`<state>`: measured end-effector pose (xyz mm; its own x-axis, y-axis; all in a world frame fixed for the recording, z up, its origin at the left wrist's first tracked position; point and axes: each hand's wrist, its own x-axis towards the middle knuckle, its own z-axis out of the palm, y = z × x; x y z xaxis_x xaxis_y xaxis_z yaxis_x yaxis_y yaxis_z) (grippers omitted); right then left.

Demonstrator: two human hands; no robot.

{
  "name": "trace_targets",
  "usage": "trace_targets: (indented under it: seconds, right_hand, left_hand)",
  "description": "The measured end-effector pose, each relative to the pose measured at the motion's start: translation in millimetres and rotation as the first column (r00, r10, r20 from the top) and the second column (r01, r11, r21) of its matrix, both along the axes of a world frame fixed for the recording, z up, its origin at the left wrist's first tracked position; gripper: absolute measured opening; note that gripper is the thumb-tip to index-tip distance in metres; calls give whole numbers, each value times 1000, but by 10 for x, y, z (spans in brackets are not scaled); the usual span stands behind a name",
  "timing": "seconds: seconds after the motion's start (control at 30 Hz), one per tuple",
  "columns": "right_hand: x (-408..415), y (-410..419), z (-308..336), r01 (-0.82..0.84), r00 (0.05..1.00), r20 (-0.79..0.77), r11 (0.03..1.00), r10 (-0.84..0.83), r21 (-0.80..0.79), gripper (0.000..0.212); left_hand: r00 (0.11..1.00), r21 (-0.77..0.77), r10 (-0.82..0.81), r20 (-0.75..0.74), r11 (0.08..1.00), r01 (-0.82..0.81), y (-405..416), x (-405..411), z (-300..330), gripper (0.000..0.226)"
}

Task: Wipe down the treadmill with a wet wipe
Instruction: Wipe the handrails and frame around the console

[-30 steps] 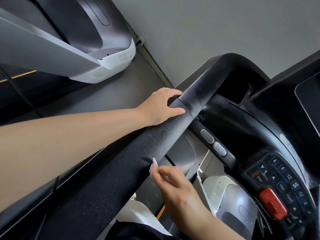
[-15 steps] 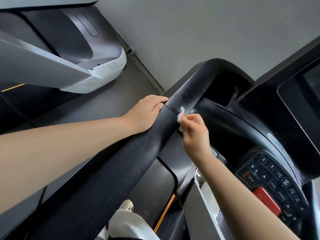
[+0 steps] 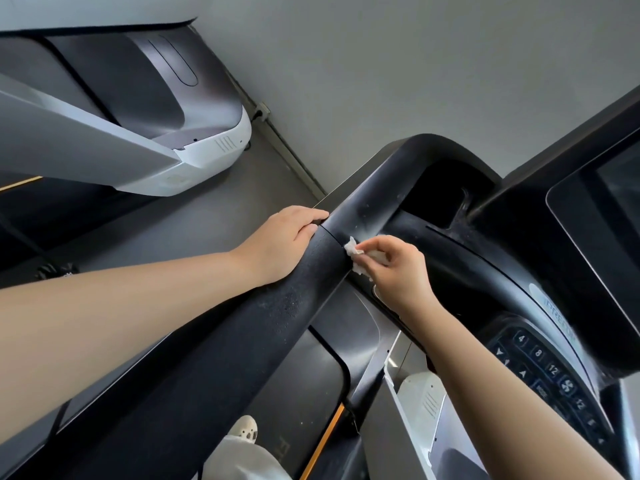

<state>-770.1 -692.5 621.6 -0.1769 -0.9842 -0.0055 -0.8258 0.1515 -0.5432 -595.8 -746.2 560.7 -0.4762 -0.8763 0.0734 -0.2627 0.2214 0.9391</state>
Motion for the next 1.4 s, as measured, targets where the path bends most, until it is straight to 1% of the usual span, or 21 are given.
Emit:
trace_targets:
  seconds: [0.03, 0.1, 0.2, 0.27, 0.37, 0.43, 0.47, 0.53, 0.57, 0.6, 0.63, 0.7, 0.73, 0.83, 0.93, 1.03, 1.1, 1.13, 1.27, 1.33, 1.4]
  right_hand:
    - [-10, -55, -4, 39, 999, 14, 999, -39, 30, 22]
    - [-37, -129, -6, 60, 998, 1, 995, -61, 78, 32]
    - [-48, -166, 12, 50, 998, -35, 989, -46, 138, 34]
    - [-23, -172, 31, 46, 999, -7, 990, -46, 136, 28]
    - [38, -150, 82, 26, 999, 16, 993, -28, 115, 11]
    - [85, -123, 126, -23, 999, 35, 995, 20, 97, 1]
    - [97, -114, 137, -66, 998, -9, 996, 67, 65, 5]
    - [82, -97, 122, -183, 970, -164, 983, 182, 7, 7]
    - [66, -92, 113, -228, 951, -215, 974, 224, 6, 9]
    - [65, -79, 104, -246, 943, -230, 969, 241, 6, 13]
    - [83, -63, 91, -235, 949, -217, 972, 227, -10, 17]
    - [141, -62, 79, -195, 969, -166, 980, 184, -50, 16]
    - [181, -62, 82, -194, 969, -168, 979, 181, -65, 15]
    - [229, -38, 38, -254, 934, -277, 964, 225, -73, 17]
    - [284, 18, 16, -236, 927, -317, 969, 201, -74, 16]
    - [399, 50, 17, -176, 943, -296, 983, 153, -54, 15]
    - [440, 51, 38, -138, 952, -276, 990, 133, 0, 16]
    - [432, 52, 40, -141, 951, -277, 990, 139, 14, 17]
    - [413, 54, 93, -161, 927, -330, 983, 180, 85, 21]
    - [414, 44, 105, -152, 925, -333, 982, 180, 108, 23]
    - [427, 62, 110, -138, 926, -337, 983, 171, 120, 23]
  left_hand:
    - [1000, -2, 1, 2, 1000, -1, -4, -1, -5, 35]
    - [1000, -5, 5, 7, 1000, -4, -7, -4, -16, 35]
    - [1000, -10, 7, 7, 1000, -7, -8, -10, -17, 35]
    - [1000, -14, 9, -2, 1000, -9, -7, -9, -12, 34]
    - [1000, -21, 10, -18, 1000, -11, -8, -8, -11, 33]
    - [1000, -17, 15, -24, 1000, -16, -8, -9, -14, 33]
    - [1000, -15, 18, -25, 1000, -18, -9, -12, -16, 33]
    - [999, -12, 20, -27, 1000, -20, -12, -14, -25, 33]
    - [999, -10, 21, -28, 1000, -21, -14, -14, -30, 33]
    - [999, -9, 22, -29, 1000, -23, -14, -15, -34, 33]
    - [999, -12, 24, -30, 1000, -24, -16, -13, -37, 33]
    - [999, -13, 25, -31, 1000, -25, -14, -12, -33, 33]
    - [999, -12, 22, -33, 1000, -23, -11, -9, -30, 33]
    - [999, -14, 17, -48, 1000, -18, -13, 2, -24, 34]
    - [999, -11, 11, -51, 1000, -12, -16, -5, -17, 34]
    - [999, -12, 0, -52, 1000, 0, -16, -11, -1, 35]
    - [999, -23, -9, -51, 1000, 8, -14, -12, 2, 48]
    - [999, -28, -10, -47, 1000, 9, -13, -12, 3, 51]
    - [1000, -10, -8, -27, 1000, 8, -13, -10, 9, 34]
    - [1000, -4, -10, -14, 1000, 10, -11, -6, 13, 34]
    - [1000, -11, -14, -11, 1000, 13, -12, -7, 5, 41]
